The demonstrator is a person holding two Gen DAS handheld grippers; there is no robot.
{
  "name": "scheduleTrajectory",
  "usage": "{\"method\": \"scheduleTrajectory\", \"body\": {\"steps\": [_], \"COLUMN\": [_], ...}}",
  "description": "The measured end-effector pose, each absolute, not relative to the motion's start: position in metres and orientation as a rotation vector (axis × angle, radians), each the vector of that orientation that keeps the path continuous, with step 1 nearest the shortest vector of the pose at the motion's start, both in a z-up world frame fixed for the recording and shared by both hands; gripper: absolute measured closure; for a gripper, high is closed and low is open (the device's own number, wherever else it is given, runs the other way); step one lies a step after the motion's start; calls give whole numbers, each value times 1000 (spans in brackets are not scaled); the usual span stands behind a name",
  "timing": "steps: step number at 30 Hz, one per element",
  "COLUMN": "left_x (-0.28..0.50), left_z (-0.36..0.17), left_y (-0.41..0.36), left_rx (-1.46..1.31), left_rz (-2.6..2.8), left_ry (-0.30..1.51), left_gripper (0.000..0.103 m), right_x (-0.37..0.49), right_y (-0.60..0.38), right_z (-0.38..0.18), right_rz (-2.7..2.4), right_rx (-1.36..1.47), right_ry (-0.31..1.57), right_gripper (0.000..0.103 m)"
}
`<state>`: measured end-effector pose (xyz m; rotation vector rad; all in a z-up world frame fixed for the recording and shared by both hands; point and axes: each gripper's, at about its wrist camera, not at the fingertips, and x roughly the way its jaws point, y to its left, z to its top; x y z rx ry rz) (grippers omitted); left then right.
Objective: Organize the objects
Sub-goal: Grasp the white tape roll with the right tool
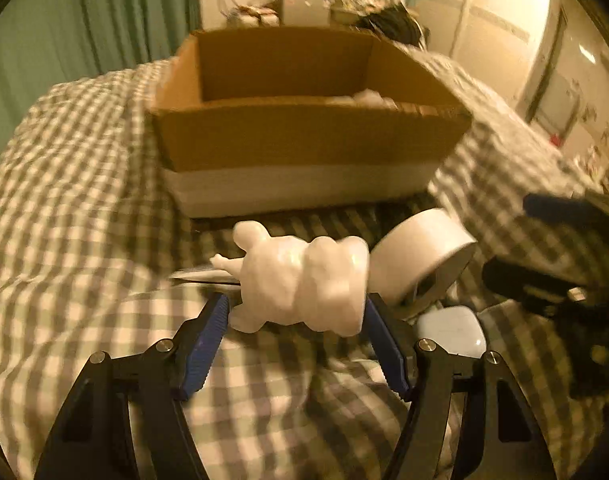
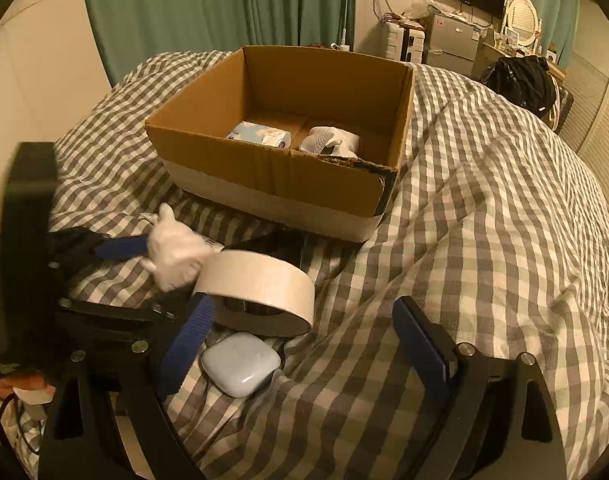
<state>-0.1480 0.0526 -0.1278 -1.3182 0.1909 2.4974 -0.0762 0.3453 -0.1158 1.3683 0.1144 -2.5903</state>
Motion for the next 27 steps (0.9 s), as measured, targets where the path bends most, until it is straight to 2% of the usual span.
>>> {"method": "scheduleTrajectory", "body": {"steps": [21,27], "left_x": [-164,-163], "left_z": [-115,-116], "left_y": [3,1], "left_rx": [-1327,-1326], "left_rz": [2639,2637], "left_ry": [-32,-25], "left_gripper": [33,33], "right_x": [-119,-126], "right_y": [301,292], "right_z": [-154,-169], "right_rz": [-2497,-2488], "right_rx": [1510,1553], "right_ry": [184,234], "right_gripper": [12,12]}}
